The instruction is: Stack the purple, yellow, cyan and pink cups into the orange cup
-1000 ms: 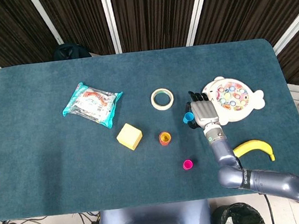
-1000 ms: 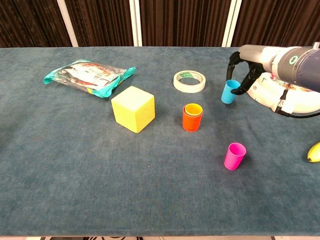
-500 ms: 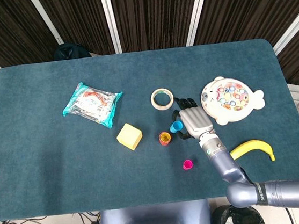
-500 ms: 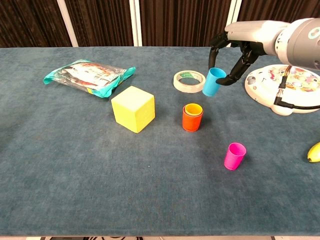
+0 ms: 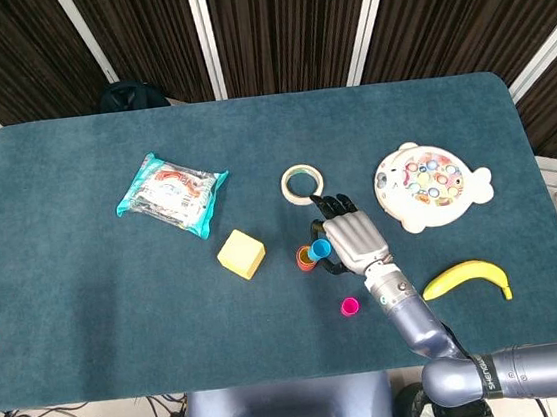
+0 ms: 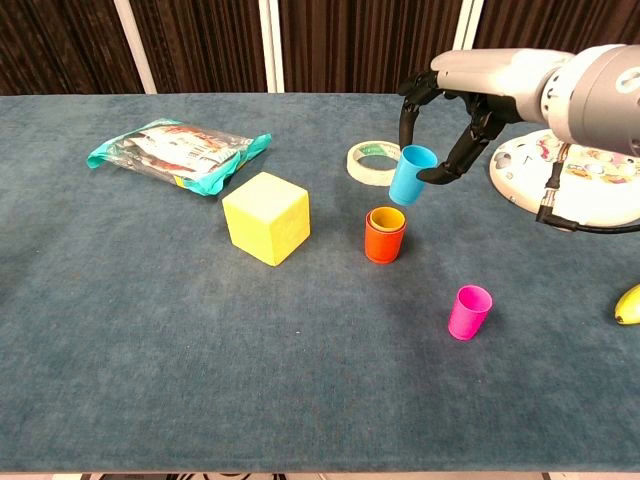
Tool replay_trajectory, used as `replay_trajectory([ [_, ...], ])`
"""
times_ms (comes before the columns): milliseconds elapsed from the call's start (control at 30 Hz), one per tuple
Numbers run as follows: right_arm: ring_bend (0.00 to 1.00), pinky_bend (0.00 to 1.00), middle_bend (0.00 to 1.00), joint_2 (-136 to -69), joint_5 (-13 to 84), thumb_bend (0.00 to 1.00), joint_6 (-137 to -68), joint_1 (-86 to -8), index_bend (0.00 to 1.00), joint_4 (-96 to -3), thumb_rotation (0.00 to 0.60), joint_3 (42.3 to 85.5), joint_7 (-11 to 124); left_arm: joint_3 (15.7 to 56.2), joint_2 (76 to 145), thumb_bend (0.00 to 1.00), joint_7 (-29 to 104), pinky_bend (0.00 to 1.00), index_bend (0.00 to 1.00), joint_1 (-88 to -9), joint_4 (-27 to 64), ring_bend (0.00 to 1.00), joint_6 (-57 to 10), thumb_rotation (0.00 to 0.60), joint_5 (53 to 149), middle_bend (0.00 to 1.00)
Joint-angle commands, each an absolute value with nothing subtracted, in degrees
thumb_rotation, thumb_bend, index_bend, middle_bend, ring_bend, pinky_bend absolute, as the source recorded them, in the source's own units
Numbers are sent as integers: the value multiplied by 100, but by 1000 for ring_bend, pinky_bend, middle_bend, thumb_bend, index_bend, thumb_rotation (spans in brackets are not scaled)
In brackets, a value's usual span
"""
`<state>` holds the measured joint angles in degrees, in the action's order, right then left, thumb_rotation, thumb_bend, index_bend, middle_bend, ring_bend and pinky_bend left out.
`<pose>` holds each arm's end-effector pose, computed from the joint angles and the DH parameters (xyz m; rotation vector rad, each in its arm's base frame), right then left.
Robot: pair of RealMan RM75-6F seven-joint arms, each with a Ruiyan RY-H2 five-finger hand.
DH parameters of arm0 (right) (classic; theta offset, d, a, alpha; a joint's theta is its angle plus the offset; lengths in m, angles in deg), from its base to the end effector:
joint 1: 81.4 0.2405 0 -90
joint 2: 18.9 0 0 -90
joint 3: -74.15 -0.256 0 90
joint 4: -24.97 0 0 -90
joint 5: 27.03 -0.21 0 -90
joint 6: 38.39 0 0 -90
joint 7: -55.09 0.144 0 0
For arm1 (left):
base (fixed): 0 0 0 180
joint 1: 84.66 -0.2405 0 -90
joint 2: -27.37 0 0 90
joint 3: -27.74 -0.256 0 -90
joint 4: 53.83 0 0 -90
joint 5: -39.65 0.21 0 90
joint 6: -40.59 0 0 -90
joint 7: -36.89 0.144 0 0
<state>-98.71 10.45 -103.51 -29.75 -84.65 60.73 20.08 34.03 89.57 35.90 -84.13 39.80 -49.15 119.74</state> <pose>-0.0760 -0.3291 0.0278 1.7873 -1.0885 0.9107 -0.3259 0.1672 0.1927 -1.1756 -0.8808 -0.8923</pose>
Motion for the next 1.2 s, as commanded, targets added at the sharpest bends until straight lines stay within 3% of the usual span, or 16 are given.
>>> replay_trajectory([
  [33, 61, 61, 0, -9923, 1050, 399, -10355, -2965, 456, -8412, 600, 6095, 2016, 3406, 8957, 273, 3589, 0, 33, -8414, 3980, 0, -4917, 600, 11970, 32],
  [1200, 63, 65, 0, -10474, 852, 399, -10229, -2828, 456, -7712, 600, 6104, 2075, 3404, 8959, 273, 3598, 0, 33, -8417, 3977, 0, -4923, 600, 11970, 31],
])
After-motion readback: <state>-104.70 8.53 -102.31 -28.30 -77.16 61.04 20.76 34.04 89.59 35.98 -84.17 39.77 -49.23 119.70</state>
